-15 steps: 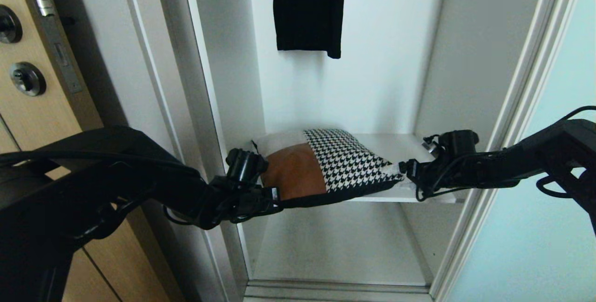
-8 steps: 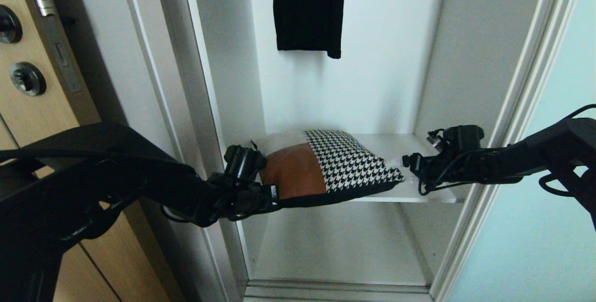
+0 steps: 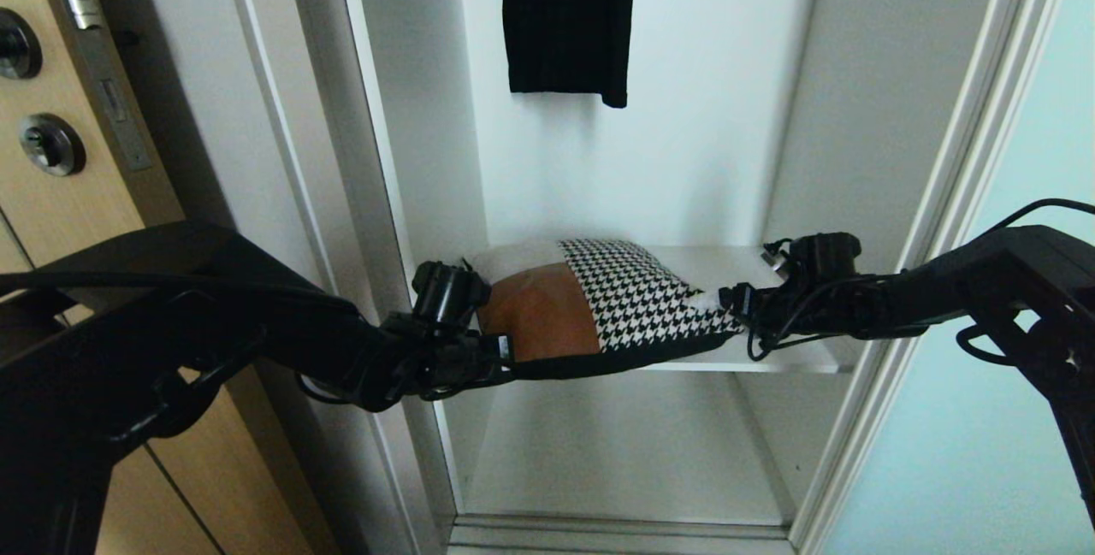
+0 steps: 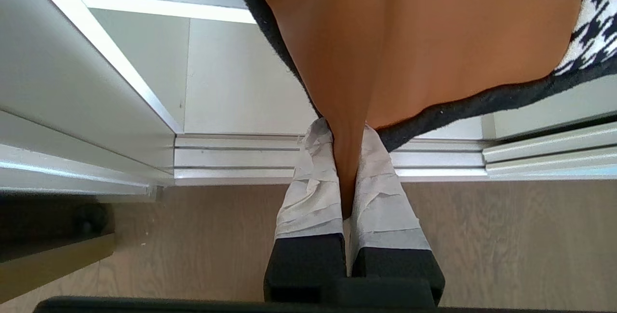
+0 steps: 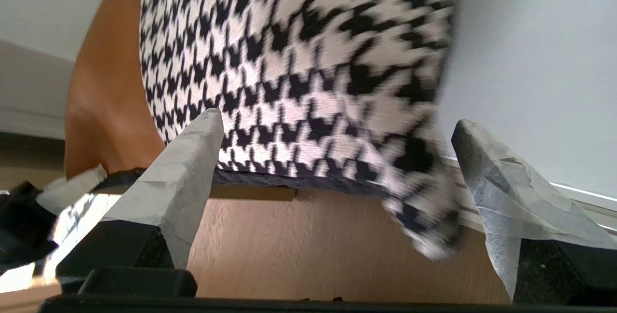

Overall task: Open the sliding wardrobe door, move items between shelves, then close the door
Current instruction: Place the pillow on the lower shelf

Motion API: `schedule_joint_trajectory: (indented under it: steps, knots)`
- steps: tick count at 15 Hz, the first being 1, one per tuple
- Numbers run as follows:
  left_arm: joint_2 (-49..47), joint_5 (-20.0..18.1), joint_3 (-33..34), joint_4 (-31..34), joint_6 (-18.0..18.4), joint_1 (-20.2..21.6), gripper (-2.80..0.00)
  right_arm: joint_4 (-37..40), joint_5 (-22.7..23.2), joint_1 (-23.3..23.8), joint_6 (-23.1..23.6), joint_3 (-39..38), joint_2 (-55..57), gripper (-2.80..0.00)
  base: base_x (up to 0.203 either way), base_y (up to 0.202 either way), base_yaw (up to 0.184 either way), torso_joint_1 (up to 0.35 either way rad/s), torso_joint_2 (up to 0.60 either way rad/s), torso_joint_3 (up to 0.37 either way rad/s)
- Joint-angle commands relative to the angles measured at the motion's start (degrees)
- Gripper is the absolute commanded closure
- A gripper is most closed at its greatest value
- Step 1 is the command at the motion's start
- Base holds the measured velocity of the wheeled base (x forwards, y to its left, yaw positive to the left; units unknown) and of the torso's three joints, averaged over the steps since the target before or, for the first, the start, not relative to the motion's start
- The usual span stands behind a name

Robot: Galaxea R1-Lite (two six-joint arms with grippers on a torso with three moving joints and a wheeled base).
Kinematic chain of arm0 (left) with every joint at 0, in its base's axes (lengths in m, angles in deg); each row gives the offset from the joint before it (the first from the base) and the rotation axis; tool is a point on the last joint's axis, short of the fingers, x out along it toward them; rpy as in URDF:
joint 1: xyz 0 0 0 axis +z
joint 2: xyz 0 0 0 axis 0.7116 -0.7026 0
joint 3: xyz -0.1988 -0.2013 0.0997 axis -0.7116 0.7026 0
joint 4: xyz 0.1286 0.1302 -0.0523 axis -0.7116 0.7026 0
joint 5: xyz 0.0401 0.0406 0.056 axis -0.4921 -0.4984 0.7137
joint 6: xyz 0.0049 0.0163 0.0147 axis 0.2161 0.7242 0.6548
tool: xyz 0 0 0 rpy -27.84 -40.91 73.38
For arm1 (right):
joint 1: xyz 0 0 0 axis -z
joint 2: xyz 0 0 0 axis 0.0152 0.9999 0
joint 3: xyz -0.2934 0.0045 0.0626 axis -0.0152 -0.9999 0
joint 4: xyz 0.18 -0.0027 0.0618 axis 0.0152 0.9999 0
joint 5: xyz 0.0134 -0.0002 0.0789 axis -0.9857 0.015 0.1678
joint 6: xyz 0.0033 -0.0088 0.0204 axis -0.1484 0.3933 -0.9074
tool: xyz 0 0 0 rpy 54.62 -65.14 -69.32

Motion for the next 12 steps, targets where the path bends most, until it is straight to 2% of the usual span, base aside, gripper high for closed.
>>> schedule_joint_trajectory:
  steps: [1, 2, 3, 12]
  knots:
    - [-0.19, 0.05, -0.1, -0.3, -0.26, -0.01, 0.0, 0.11, 0.12, 0.01, -0.14, 0.28, 0.59, -2.8, 0.0, 0.0, 0.0, 0.0, 0.0, 0.0]
    - [-0.19, 0.05, -0.1, -0.29, -0.26, 0.01, 0.0, 0.15, 0.21, 0.01, -0.12, -0.48, 0.17, -0.41, 0.0, 0.0, 0.0, 0.0, 0.0, 0.0]
    - [-0.26, 0.05, -0.1, -0.3, -0.33, 0.01, 0.0, -0.12, 0.21, -0.15, 0.05, -0.75, -0.01, 0.0, 0.0, 0.0, 0.0, 0.0, 0.0, 0.0]
    - [-0.34, -0.13, -0.86, 0.05, -0.83, 0.01, 0.0, 1.7, 0.3, -0.61, -0.03, -0.26, -0.32, 0.0, 0.0, 0.0, 0.0, 0.0, 0.0, 0.0]
